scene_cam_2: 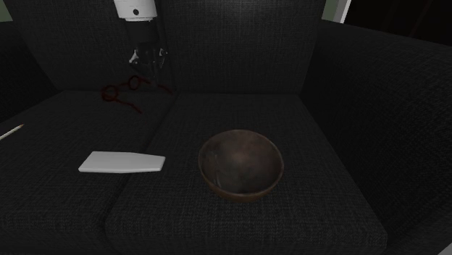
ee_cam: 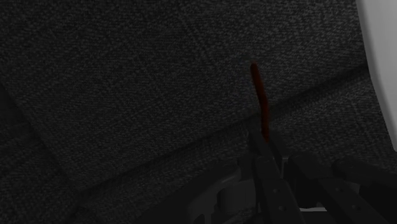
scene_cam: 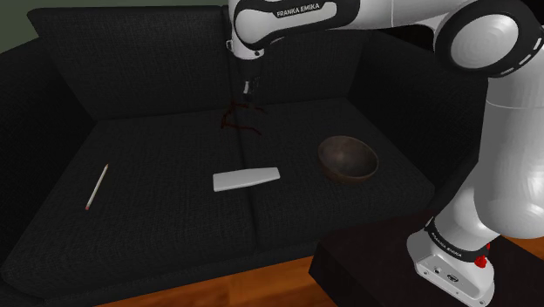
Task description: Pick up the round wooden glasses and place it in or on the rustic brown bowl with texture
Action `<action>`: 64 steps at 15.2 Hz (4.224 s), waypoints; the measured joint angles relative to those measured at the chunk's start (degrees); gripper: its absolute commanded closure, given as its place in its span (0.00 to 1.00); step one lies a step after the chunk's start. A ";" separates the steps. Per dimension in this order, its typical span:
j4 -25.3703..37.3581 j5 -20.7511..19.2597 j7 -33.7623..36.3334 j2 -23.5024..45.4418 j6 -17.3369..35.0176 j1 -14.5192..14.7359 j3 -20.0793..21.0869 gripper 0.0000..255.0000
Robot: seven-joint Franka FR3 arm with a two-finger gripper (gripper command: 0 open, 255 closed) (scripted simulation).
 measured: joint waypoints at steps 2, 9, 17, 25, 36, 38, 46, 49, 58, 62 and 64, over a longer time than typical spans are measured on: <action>1.81 -0.01 0.01 0.22 -1.60 0.11 0.03 1.00; 4.23 0.24 -0.31 -1.30 -5.54 -0.03 0.08 1.00; -21.12 3.01 -3.75 -20.22 1.13 -3.13 -0.61 1.00; -40.86 4.83 -9.08 -37.72 3.55 -5.16 -3.27 1.00; -60.06 4.19 -14.64 -58.01 2.44 -6.75 -7.38 1.00; -61.56 4.22 -14.58 -57.94 3.98 -6.72 -7.33 1.00; -67.16 4.12 -14.76 -57.18 10.35 -6.82 -7.47 1.00; -68.03 4.13 -14.74 -56.58 11.82 -6.81 -7.45 1.00; -68.14 4.13 -14.72 -56.55 11.98 -6.81 -7.44 0.00; -66.23 4.07 -14.88 -57.20 9.49 -6.88 -7.57 0.00; -63.40 4.11 -14.83 -57.87 6.01 -6.83 -7.52 0.00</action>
